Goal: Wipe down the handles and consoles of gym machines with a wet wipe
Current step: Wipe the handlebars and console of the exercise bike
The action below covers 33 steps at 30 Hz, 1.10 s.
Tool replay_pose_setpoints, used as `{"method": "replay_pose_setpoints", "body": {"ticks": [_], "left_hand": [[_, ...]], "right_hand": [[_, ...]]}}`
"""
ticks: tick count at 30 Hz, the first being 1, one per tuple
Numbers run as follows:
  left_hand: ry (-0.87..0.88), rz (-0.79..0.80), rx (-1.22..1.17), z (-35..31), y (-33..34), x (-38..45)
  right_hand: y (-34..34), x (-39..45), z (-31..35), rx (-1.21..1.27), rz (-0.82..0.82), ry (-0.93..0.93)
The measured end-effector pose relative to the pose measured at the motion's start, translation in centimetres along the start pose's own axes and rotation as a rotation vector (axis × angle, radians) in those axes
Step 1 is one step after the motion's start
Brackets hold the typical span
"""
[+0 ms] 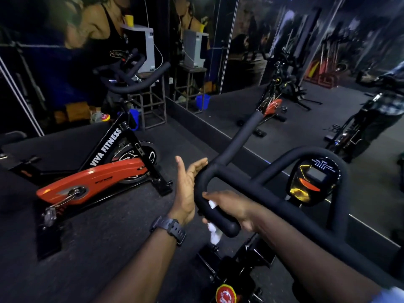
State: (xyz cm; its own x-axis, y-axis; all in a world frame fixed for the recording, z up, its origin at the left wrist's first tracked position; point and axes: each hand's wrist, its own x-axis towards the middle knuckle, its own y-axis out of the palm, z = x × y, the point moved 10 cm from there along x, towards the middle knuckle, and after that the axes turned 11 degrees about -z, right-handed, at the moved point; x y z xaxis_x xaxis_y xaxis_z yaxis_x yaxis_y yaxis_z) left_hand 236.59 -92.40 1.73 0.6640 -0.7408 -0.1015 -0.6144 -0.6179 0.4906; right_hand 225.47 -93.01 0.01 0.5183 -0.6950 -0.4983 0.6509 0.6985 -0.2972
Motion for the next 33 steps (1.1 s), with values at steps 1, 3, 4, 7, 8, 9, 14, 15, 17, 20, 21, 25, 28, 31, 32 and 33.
{"method": "replay_pose_setpoints", "body": {"ticks": [1,3,4,7,8,9,14,15,17,20,21,25,28,31,32,33], "left_hand": [[-0.002,-0.005,0.0,0.0,0.0,-0.1],[-0.009,-0.009,0.006,0.0,0.0,-0.1],[-0.014,-0.01,0.002,0.0,0.0,-0.1],[-0.027,-0.012,-0.003,0.0,0.0,-0.2],[-0.025,-0.014,-0.006,0.0,-0.1,-0.1],[-0.028,-0.017,-0.014,0.1,-0.3,0.1],[-0.093,-0.116,-0.18,0.4,-2.7,1.3],[-0.112,-0.131,-0.225,0.8,-3.4,1.5],[-0.13,-0.158,-0.246,1.0,-4.1,1.7],[-0.069,-0.161,-0.144,0.5,-3.2,1.0],[-0.033,-0.146,-0.069,0.0,-2.2,0.8],[0.032,-0.107,0.339,-0.6,1.0,0.3],[0.12,-0.128,0.585,-1.6,2.0,0.6],[0.193,-0.112,0.682,-2.6,3.1,1.2],[0.23,-0.08,0.708,-3.0,3.7,1.5],[0.281,-0.027,0.732,-3.0,4.5,1.9]], "right_hand": [[0.0,-0.6,0.3,-0.103,-0.02,-0.061],[-0.6,-2.4,0.0,-0.308,-0.036,-0.138],[-1.1,-3.5,-0.4,-0.363,-0.015,-0.134],[-4.2,-4.9,1.6,-0.912,-0.185,-0.323],[-4.9,-4.4,3.3,-1.045,-0.323,-0.439],[-4.5,-4.5,5.3,-1.065,-0.433,-0.594],[4.0,-3.4,6.6,-0.938,-0.156,-1.089],[4.5,-2.7,6.6,-0.979,-0.128,-1.128],[4.0,-0.9,7.9,-1.046,-0.17,-1.148],[0.7,3.1,11.0,-1.23,-0.412,-1.172],[-1.2,4.4,12.1,-1.281,-0.517,-1.137],[-10.1,7.0,15.6,-1.264,-0.908,-0.908],[-8.1,6.5,15.3,-1.178,-0.823,-0.927],[-5.1,5.7,12.4,-1.119,-0.565,-0.942],[-5.8,5.6,12.5,-1.125,-0.556,-0.946],[-7.2,5.7,13.3,-1.13,-0.607,-0.938]]}}
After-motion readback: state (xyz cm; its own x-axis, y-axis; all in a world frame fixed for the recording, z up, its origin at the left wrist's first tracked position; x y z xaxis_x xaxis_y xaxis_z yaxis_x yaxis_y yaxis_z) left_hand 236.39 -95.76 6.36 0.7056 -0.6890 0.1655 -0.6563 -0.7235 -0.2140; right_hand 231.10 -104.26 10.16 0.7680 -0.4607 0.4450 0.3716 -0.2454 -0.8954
